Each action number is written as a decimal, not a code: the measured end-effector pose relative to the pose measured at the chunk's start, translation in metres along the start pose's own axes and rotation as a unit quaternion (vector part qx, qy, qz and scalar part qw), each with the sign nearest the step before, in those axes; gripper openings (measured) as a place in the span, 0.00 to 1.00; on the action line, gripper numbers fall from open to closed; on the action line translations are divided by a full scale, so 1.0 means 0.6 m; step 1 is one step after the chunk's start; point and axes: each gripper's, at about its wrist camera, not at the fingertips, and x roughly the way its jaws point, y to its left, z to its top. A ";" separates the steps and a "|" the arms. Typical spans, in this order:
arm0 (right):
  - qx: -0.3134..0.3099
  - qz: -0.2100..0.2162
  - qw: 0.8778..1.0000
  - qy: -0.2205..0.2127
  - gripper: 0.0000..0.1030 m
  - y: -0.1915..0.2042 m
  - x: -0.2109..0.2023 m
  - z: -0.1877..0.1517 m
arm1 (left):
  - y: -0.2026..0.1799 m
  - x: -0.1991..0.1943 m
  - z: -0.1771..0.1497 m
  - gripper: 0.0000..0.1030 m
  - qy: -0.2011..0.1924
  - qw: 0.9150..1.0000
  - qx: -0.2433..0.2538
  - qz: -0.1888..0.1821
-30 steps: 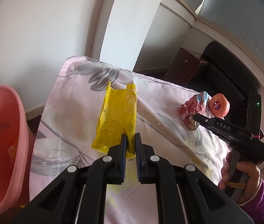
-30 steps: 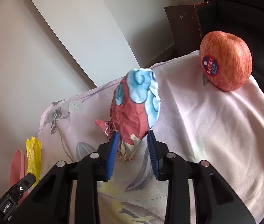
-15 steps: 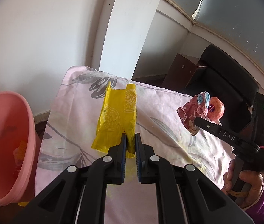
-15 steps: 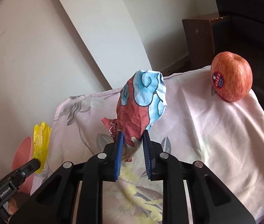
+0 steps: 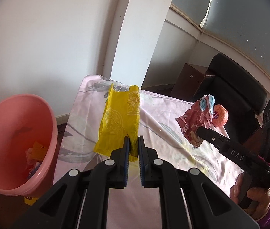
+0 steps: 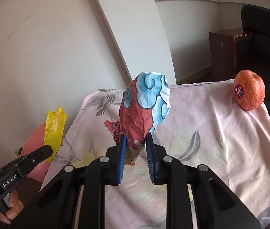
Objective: Collect trash
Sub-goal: 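Carry the yellow bag and paper wrapper over the pink basin, then open both tools to drop the yellow bag and wrapper into the basin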
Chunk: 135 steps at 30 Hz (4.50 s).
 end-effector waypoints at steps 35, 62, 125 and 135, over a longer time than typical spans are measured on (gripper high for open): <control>-0.101 0.082 0.991 0.031 0.21 0.188 0.030 -0.021 | 0.115 -0.089 -0.031 0.08 -0.044 0.989 -0.050 0.135; -0.158 0.112 0.980 0.048 0.21 0.284 0.081 -0.022 | 0.190 -0.108 -0.050 0.08 -0.045 0.978 -0.097 0.180; -0.226 0.163 0.950 0.144 0.22 0.397 0.211 -0.070 | 0.261 -0.087 -0.078 0.12 0.001 0.965 -0.157 0.208; -0.225 0.161 0.950 0.147 0.23 0.398 0.215 -0.070 | 0.259 -0.093 -0.081 0.17 -0.002 0.965 -0.159 0.209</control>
